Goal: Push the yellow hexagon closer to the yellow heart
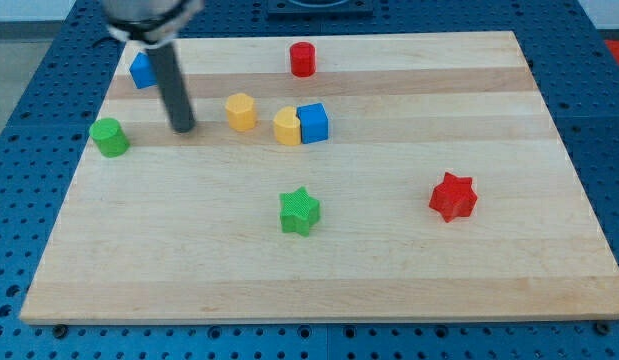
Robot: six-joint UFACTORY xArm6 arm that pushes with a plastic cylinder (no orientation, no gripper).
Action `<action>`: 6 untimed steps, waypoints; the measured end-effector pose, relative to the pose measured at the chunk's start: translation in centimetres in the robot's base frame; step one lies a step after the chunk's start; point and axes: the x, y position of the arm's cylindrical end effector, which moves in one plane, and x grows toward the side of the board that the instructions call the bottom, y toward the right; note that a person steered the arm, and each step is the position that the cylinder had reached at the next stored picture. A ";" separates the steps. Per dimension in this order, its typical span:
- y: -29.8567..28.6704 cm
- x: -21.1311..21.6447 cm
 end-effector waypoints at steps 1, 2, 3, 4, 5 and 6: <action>-1.2 -1.4; 4.6 -2.7; 9.3 -2.7; 10.3 -2.7; 10.2 -2.7; 10.5 -2.7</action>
